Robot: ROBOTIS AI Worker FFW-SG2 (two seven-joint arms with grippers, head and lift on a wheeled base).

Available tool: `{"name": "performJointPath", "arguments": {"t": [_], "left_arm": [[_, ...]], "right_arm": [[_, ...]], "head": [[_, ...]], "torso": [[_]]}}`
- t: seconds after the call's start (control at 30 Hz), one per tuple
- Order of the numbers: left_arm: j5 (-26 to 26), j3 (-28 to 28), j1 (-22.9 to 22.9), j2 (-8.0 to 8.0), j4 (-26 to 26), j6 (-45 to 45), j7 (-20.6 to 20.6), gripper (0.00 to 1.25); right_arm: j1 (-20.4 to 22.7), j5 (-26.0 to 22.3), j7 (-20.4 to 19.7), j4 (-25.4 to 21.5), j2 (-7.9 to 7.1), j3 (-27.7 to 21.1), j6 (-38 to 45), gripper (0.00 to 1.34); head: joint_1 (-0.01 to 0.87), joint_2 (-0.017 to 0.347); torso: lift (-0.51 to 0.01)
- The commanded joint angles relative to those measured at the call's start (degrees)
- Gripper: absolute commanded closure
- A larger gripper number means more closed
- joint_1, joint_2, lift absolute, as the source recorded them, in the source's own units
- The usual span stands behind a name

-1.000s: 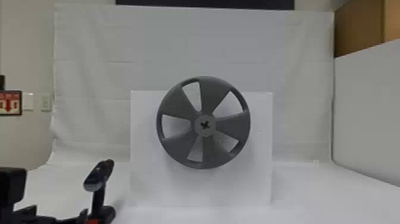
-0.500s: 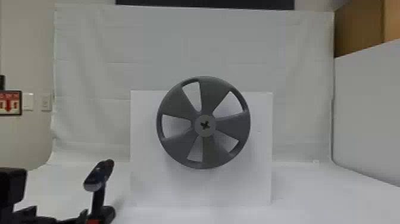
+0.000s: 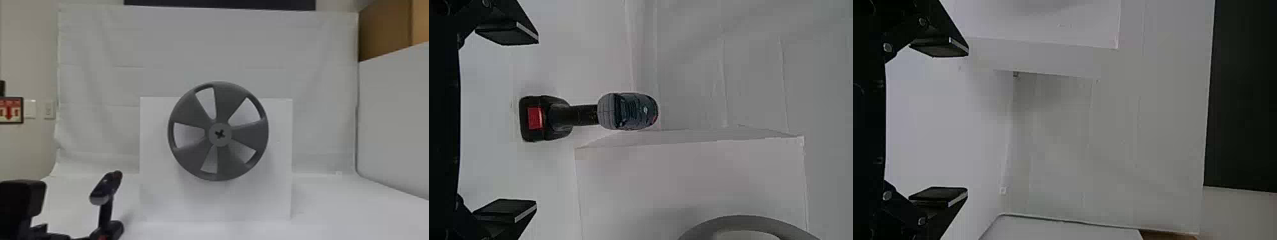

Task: Grasp the drill and bring into the middle of wheel

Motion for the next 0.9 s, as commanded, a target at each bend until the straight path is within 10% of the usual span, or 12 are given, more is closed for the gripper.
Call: {"name": "performJointPath", "arguments": {"t": [0.0,0.87], "left_arm": [[0.6,0.2,0.0,0.00,0.1,0.4,0.0,0.12],[4.4,0.0,-0.9,-0.09,7.9,-8.1,0.0,0.11]], "right_arm": [[0.1,0.2,0.0,0.0,0.01,0.0,0.0,0.29],[-0.1,1.6,0.0,0.0,0.36,1.1,0.0,0.29]], "head": [[0.000,0.000],[0.000,0.000]], "torso": [[-0.406],[-0.406]]}}
